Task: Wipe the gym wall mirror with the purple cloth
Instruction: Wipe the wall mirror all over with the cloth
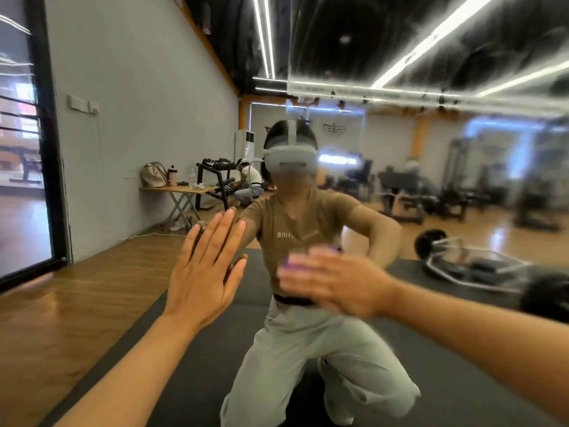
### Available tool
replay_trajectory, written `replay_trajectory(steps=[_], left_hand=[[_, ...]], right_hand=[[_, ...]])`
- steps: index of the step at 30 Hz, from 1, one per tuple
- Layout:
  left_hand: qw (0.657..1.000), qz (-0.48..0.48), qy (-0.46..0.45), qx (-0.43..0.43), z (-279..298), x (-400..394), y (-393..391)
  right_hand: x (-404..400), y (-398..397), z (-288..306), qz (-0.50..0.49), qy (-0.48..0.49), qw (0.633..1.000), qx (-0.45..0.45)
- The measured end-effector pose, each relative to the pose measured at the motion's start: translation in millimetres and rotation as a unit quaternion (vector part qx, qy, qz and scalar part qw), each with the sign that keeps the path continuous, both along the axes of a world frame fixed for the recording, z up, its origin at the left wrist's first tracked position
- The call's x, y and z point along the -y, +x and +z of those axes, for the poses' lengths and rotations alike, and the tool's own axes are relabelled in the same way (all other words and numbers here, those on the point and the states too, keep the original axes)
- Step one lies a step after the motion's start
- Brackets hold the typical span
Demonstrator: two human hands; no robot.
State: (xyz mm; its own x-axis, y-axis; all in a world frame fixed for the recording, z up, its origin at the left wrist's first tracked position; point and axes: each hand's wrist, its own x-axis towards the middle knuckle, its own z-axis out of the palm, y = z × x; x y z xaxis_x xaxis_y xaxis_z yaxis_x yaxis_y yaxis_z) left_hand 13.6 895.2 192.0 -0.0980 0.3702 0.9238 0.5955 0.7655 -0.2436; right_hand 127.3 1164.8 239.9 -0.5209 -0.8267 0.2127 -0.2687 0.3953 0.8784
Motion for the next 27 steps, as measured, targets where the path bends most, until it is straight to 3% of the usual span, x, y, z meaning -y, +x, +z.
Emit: replay_trajectory(steps=[4, 6, 8, 10, 13, 16, 18, 21, 24, 27], left_hand=[[1.000, 0.000, 0.006, 0.007, 1.7, 0.9, 1.2], [1.000, -0.005, 0.014, 0.015, 0.7, 1.0, 2.0], [1.000, -0.004, 0.017, 0.021, -0.5, 1.5, 1.9], [1.000, -0.001, 0.009, 0.019, -0.9, 2.9, 0.4], [1.000, 0.001, -0.006, 0.022, -0.7, 6.1, -2.7], [0.999, 0.006, -0.016, 0.033, -1.1, 8.1, -2.2], [0.999, 0.008, -0.019, 0.037, -1.1, 8.2, -0.1], [0.999, 0.008, -0.020, 0.047, -1.3, 8.3, 2.4], [0.998, 0.004, -0.015, 0.053, -1.3, 6.4, 5.4], [0.998, 0.002, -0.001, 0.060, -3.5, 1.4, 8.9]], right_hand=[[20.7, -10.8, 125.2, 0.000, -0.200, 0.963, -0.181], [31.1, -15.7, 137.4, 0.005, -0.270, 0.936, -0.224], [41.4, -21.2, 113.6, 0.015, -0.307, 0.922, -0.233], [46.3, -23.8, 68.2, 0.029, -0.268, 0.944, -0.190], [40.6, -19.9, -17.2, -0.002, -0.100, 0.990, -0.101], [24.2, -9.2, -78.7, -0.046, 0.045, 0.997, -0.048], [16.7, -6.7, -77.4, -0.047, 0.097, 0.994, -0.029], [19.7, -11.2, -25.6, -0.014, 0.075, 0.997, -0.001], [33.3, -18.7, 64.9, 0.020, -0.096, 0.994, -0.043], [41.8, -21.1, 155.1, 0.006, -0.221, 0.965, -0.141]])
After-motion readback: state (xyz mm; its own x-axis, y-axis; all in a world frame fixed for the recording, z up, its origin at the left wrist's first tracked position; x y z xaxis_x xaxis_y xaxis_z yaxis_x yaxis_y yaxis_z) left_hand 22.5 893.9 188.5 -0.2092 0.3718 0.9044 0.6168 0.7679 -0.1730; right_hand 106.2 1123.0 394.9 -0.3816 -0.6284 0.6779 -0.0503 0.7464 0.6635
